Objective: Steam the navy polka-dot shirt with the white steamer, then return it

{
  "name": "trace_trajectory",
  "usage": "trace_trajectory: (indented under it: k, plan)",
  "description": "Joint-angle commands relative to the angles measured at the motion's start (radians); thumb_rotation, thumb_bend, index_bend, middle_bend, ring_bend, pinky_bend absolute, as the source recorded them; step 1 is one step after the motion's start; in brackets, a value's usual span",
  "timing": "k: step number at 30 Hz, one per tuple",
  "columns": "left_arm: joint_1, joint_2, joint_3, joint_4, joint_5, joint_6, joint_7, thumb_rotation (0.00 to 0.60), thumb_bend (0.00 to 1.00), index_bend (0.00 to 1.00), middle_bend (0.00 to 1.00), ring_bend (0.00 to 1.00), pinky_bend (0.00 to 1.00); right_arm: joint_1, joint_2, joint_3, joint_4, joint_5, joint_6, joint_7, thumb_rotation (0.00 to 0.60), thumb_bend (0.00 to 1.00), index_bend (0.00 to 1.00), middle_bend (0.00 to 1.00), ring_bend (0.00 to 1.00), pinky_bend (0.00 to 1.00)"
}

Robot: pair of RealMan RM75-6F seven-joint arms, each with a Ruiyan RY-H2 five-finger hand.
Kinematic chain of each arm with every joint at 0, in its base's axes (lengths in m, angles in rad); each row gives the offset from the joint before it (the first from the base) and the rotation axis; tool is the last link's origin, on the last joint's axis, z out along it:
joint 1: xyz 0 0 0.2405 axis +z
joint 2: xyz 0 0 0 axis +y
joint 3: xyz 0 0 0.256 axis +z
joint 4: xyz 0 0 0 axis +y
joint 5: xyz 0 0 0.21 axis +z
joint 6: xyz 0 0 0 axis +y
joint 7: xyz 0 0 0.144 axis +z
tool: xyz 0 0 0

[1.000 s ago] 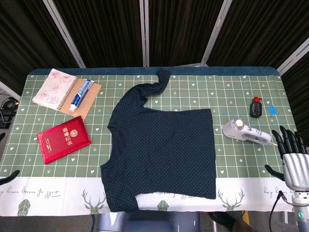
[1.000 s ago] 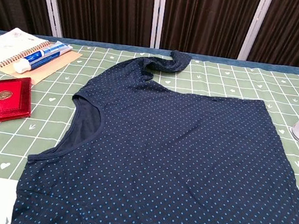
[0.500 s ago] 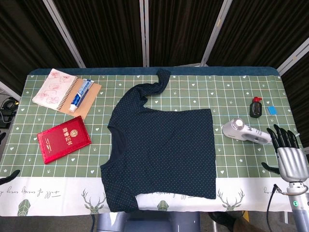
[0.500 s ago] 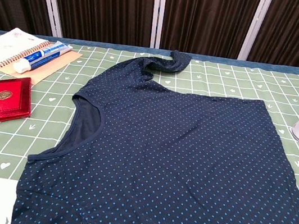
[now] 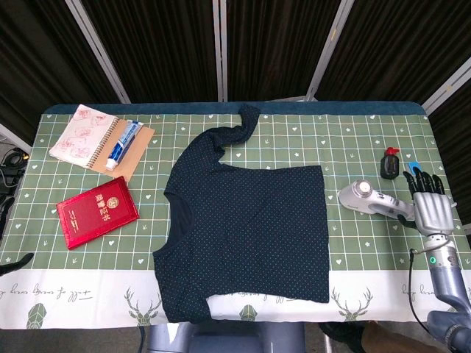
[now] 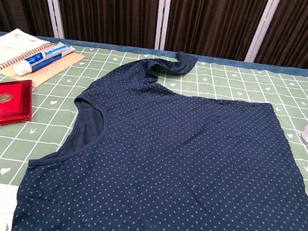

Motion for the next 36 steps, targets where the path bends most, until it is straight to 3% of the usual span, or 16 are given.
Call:
trace_trajectory:
  k: [1, 8, 20, 36]
  plan:
    - [-0.004, -0.004, -0.004, 0.004, -0.010, -0.006, 0.005, 0.600, 0.00, 0.00, 0.00, 0.00, 0.00, 0.040, -0.053, 0.006, 0.071, 0.016, -0.043, -0.020, 0.600, 0.44, 0.00, 0.00, 0.00, 0.00]
    - [-0.009, -0.009, -0.007, 0.009, -0.023, -0.014, 0.012, 0.600, 0.00, 0.00, 0.00, 0.00, 0.00, 0.067, -0.110, 0.000, 0.147, 0.021, -0.079, -0.047, 0.600, 0.46, 0.00, 0.00, 0.00, 0.00]
    - [-0.012, -0.009, -0.005, 0.010, -0.023, -0.017, 0.009, 0.600, 0.00, 0.00, 0.00, 0.00, 0.00, 0.078, -0.150, -0.002, 0.185, 0.013, -0.068, -0.056, 0.600, 0.47, 0.00, 0.00, 0.00, 0.00]
    - [-0.019, -0.018, -0.011, 0.020, -0.046, -0.027, 0.021, 0.600, 0.00, 0.00, 0.00, 0.00, 0.00, 0.163, -0.279, 0.020, 0.415, 0.045, -0.186, -0.084, 0.600, 0.48, 0.00, 0.00, 0.00, 0.00]
